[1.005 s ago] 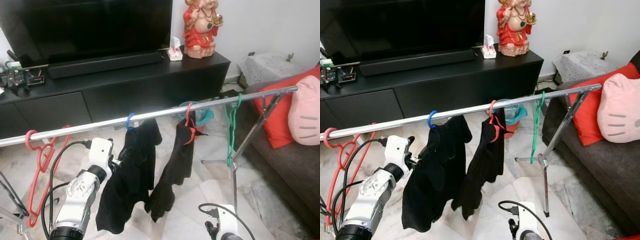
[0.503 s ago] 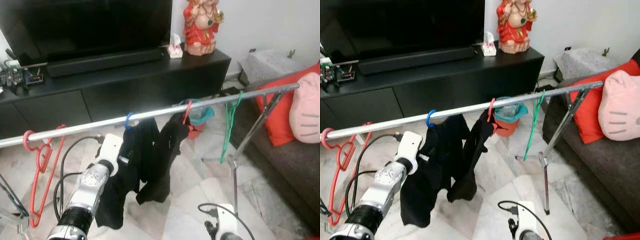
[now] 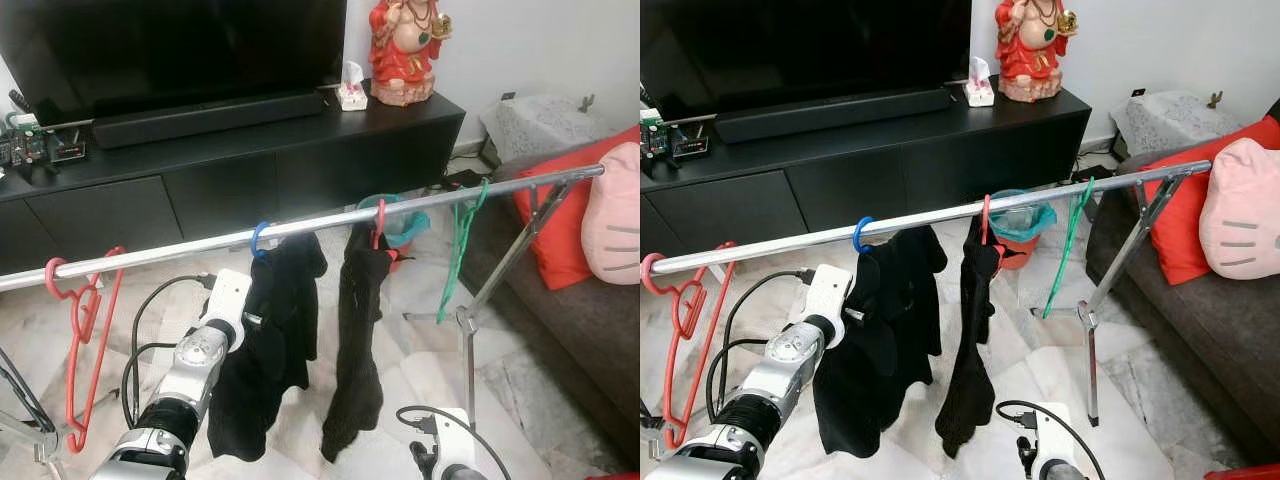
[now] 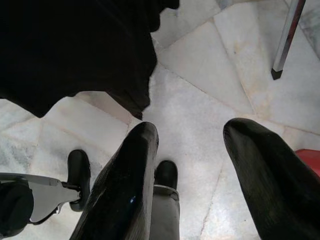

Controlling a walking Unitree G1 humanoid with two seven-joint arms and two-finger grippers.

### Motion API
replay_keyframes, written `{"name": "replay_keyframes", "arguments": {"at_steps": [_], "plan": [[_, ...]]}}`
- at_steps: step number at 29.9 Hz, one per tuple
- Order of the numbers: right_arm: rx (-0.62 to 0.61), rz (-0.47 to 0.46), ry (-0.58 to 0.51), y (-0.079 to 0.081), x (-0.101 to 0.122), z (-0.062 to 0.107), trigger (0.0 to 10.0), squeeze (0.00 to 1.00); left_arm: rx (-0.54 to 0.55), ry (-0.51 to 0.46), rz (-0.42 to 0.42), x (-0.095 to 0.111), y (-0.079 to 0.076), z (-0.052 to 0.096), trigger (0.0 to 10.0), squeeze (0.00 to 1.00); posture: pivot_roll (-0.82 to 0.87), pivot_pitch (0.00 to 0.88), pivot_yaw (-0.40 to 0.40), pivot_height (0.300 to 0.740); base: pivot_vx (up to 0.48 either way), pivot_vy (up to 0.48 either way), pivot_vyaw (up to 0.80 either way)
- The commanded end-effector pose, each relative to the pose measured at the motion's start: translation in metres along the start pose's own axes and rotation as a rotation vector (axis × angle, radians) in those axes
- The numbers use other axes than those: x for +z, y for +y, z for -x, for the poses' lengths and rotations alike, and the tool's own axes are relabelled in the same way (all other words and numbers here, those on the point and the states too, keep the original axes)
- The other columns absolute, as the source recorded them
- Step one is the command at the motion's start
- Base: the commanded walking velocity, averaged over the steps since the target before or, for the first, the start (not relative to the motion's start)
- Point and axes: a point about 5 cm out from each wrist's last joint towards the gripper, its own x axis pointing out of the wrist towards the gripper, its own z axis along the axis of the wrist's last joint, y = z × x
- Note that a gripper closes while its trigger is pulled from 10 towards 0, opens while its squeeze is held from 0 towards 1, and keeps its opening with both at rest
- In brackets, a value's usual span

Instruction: Hang hanger

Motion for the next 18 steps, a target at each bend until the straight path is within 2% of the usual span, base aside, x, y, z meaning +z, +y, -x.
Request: {"name": "replay_keyframes", "arguments": {"at_steps": [1, 18], "plan": [[0.000, 0.011, 0.008, -0.0020, -0.0008, 0.0003, 10.0, 0.00, 0.004, -0.007, 0.012, 0.0006, 0.0010, -0.0019, 0.0, 0.00, 0.05, 0.000, -0.041, 0.740, 0.000, 0.000, 0.00], [-0.001, 0.005, 0.009, -0.0018, -0.0006, 0.0002, 10.0, 0.00, -0.015, -0.034, 0.009, 0.0036, -0.0002, -0.0046, 0.0, 0.00, 0.06, 0.000, -0.047, 0.740, 0.000, 0.000, 0.00]]}}
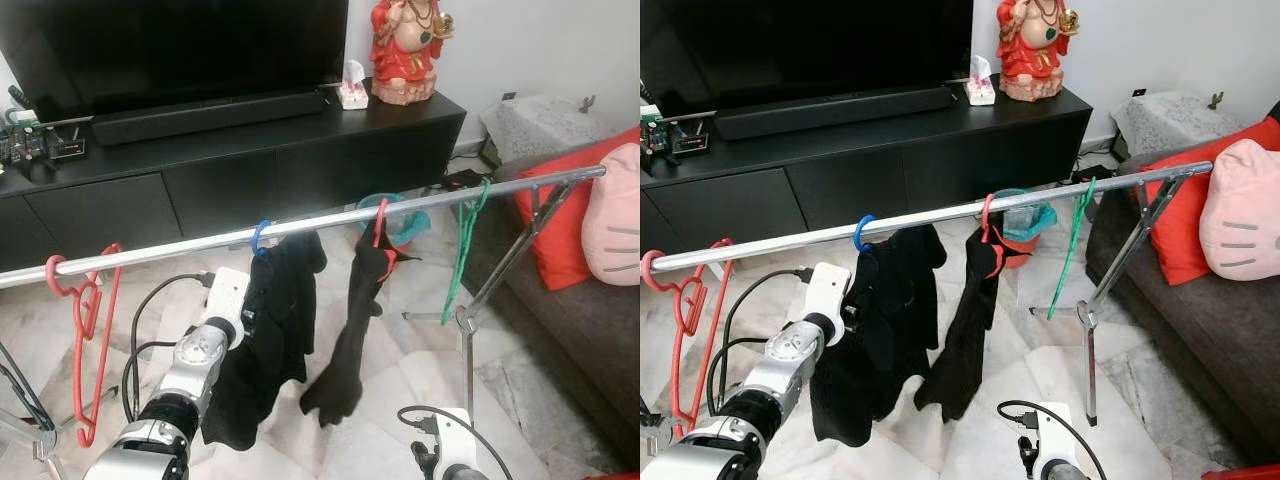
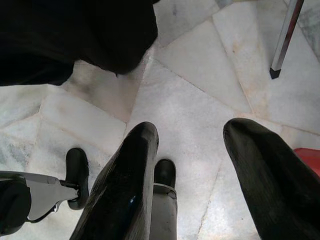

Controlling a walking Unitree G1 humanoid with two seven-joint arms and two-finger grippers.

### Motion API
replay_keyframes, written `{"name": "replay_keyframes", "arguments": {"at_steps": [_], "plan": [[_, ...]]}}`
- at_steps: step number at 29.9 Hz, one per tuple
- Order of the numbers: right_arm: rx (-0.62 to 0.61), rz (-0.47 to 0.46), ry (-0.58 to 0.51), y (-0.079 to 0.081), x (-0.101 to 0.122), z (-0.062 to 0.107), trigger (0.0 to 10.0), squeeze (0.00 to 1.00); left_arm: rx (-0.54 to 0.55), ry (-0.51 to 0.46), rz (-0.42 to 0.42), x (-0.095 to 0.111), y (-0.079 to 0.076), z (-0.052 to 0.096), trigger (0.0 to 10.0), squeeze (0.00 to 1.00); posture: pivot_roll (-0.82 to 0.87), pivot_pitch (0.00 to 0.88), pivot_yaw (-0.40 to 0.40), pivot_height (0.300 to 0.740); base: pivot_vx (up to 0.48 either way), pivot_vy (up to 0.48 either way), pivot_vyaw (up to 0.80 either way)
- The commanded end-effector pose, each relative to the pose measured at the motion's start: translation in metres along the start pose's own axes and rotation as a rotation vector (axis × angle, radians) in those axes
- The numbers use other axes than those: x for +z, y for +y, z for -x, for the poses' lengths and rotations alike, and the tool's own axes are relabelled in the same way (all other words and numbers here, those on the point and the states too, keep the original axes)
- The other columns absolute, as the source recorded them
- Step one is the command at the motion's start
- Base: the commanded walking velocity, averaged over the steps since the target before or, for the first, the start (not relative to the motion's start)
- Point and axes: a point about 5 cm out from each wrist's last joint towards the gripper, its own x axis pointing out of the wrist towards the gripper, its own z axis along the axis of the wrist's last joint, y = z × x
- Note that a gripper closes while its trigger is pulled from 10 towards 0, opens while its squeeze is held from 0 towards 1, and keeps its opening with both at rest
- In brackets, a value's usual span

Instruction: Hang hanger

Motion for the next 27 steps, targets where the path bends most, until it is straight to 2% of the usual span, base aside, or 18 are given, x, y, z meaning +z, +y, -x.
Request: {"name": "replay_keyframes", "arguments": {"at_steps": [1, 27], "plan": [[-0.002, 0.004, 0.007, -0.0010, -0.0005, 0.0001, 10.0, 0.00, -0.003, -0.007, 0.008, 0.0017, -0.0005, -0.0010, 0.0, 0.00, 0.06, 0.000, -0.046, 0.740, 0.000, 0.000, 0.00], [0.001, 0.004, 0.007, -0.0005, -0.0004, 0.0000, 10.0, 0.00, -0.042, -0.013, -0.015, -0.0012, -0.0057, 0.0011, 0.0, 0.00, 0.06, 0.000, -0.047, 0.740, 0.000, 0.000, 0.00]]}}
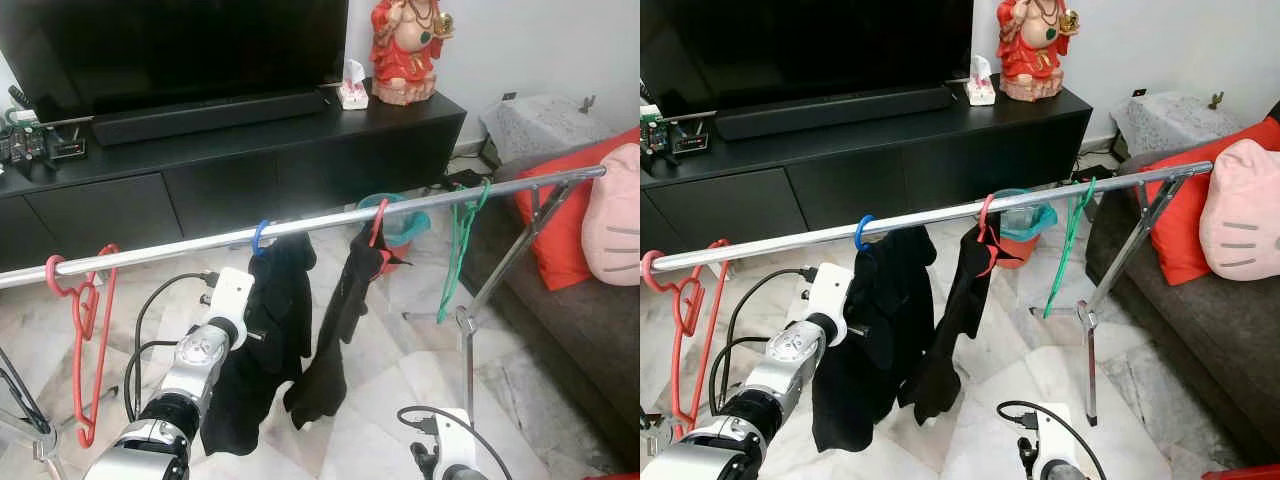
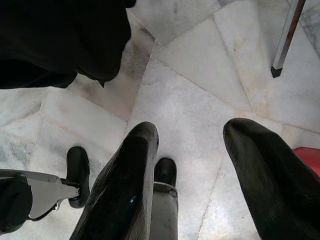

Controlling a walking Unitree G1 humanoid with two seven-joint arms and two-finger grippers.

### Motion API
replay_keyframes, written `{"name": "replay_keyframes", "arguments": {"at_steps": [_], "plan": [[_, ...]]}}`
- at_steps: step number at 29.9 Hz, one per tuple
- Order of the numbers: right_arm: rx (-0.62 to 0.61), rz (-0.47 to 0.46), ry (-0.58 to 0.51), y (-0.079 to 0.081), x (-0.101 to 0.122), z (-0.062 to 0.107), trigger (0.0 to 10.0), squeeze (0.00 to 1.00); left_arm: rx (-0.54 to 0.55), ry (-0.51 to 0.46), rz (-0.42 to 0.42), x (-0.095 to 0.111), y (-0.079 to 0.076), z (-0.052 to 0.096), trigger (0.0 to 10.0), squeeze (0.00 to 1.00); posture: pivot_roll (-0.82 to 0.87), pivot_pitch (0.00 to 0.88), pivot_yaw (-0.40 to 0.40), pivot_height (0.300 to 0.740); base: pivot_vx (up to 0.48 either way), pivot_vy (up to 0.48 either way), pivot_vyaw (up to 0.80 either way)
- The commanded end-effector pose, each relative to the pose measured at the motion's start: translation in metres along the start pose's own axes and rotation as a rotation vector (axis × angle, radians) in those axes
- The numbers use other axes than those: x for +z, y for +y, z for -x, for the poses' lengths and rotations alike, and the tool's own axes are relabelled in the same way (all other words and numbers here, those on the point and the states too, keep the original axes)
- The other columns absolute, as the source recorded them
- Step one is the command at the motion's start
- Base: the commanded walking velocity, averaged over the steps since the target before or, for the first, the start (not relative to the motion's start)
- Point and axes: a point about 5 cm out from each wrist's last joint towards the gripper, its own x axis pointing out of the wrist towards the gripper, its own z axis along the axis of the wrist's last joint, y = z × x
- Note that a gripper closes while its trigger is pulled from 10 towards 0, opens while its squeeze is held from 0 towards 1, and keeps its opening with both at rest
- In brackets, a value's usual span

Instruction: Hang hanger

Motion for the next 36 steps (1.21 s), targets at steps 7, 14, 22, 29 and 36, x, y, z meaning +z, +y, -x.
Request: {"name": "replay_keyframes", "arguments": {"at_steps": [7, 14, 22, 29, 36], "plan": [[-0.006, 0.001, 0.000, -0.001, 0.000, 0.000, 10.0, 0.00, 0.025, -0.069, 0.036, 0.004, -0.001, 0.003, 0.0, 0.00, 0.06, 0.000, -0.046, 0.740, 0.000, 0.000, 0.00], [-0.013, -0.001, -0.002, -0.002, 0.000, 0.000, 10.0, 0.00, 0.018, -0.247, 0.107, 0.025, -0.001, 0.008, 10.0, 0.00, 0.07, 0.000, -0.051, 0.740, 0.000, 0.000, 0.00], [-0.018, -0.001, -0.001, -0.003, -0.001, 0.001, 10.0, 0.00, -0.002, -0.273, 0.085, 0.017, 0.003, 0.027, 10.0, 0.00, 0.06, 0.000, -0.048, 0.740, 0.000, 0.000, 0.00], [-0.019, 0.001, 0.003, -0.003, -0.002, 0.001, 10.0, 0.00, -0.008, -0.216, 0.037, -0.002, 0.004, 0.047, 10.0, 0.00, 0.06, 0.000, -0.045, 0.740, 0.000, 0.000, 0.00], [-0.024, 0.004, 0.004, -0.004, -0.003, 0.001, 10.0, 0.00, -0.006, -0.140, 0.029, -0.023, 0.001, 0.064, 10.0, 0.00, 0.07, 0.000, -0.043, 0.740, 0.000, 0.000, 0.00]]}}
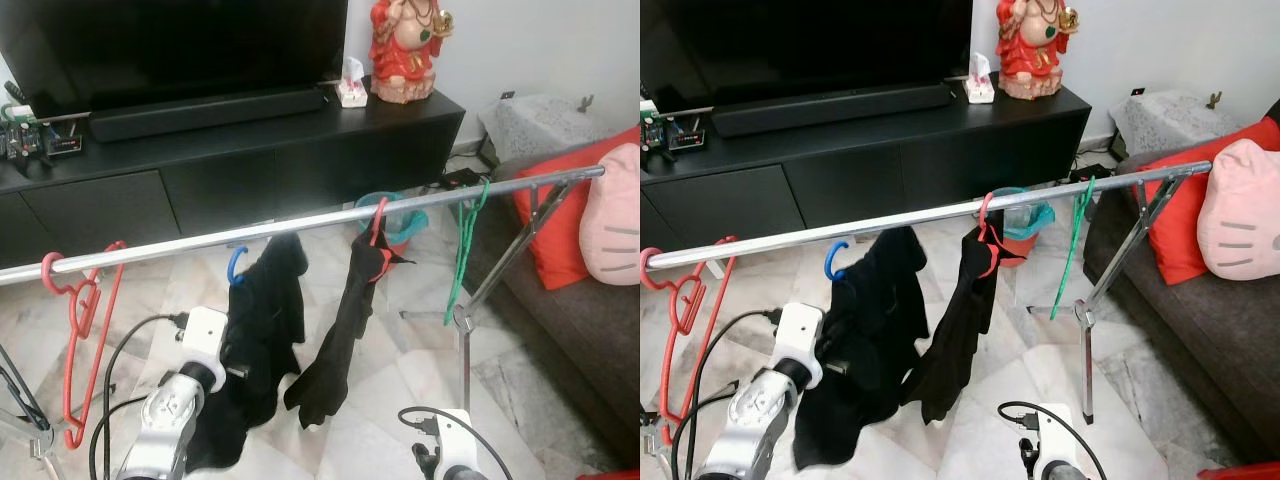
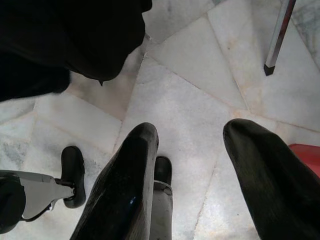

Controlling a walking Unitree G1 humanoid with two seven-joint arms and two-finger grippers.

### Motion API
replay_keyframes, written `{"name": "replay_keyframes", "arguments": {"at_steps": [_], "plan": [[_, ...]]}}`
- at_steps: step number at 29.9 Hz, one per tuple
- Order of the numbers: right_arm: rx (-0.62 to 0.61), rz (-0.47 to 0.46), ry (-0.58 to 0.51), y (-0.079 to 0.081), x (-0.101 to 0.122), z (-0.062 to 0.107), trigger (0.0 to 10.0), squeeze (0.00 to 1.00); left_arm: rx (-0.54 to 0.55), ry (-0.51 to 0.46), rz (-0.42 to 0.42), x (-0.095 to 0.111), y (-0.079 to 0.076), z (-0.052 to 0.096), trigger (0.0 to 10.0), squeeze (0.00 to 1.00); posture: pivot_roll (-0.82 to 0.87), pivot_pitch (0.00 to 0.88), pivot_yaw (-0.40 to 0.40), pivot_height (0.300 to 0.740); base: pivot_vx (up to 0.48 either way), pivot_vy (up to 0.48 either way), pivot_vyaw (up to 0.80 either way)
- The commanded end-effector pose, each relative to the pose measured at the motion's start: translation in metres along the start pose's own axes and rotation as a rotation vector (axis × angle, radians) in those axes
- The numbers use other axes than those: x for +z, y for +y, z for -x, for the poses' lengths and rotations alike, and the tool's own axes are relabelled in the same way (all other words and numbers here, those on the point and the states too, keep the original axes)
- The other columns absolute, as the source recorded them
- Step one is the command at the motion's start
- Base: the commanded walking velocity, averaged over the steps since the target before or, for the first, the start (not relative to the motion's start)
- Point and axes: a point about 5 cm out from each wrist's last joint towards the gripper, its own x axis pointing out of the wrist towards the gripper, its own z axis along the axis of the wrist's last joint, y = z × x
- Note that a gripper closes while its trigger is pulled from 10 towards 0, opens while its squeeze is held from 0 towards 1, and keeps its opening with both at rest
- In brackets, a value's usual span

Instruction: Hang hanger

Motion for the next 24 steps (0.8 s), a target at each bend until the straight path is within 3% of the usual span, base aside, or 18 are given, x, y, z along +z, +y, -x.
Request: {"name": "replay_keyframes", "arguments": {"at_steps": [1, 5, 24], "plan": [[-0.013, 0.004, 0.001, -0.003, -0.002, 0.001, 10.0, 0.00, -0.006, -0.039, -0.017, 0.010, 0.000, -0.001, 10.0, 0.00, 0.07, 0.000, -0.043, 0.740, 0.000, 0.000, 0.00], [-0.019, 0.002, 0.002, -0.003, -0.002, 0.001, 10.0, 0.00, 0.022, -0.003, 0.021, 0.000, 0.000, 0.001, 10.0, 0.00, 0.07, 0.000, -0.042, 0.740, 0.000, 0.000, 0.00], [-0.043, -0.010, -0.014, -0.004, -0.002, 0.001, 10.0, 0.00, 0.020, -0.006, 0.070, 0.007, -0.004, -0.007, 10.0, 0.00, 0.06, 0.000, -0.028, 0.740, -0.026, 0.000, 0.00]]}}
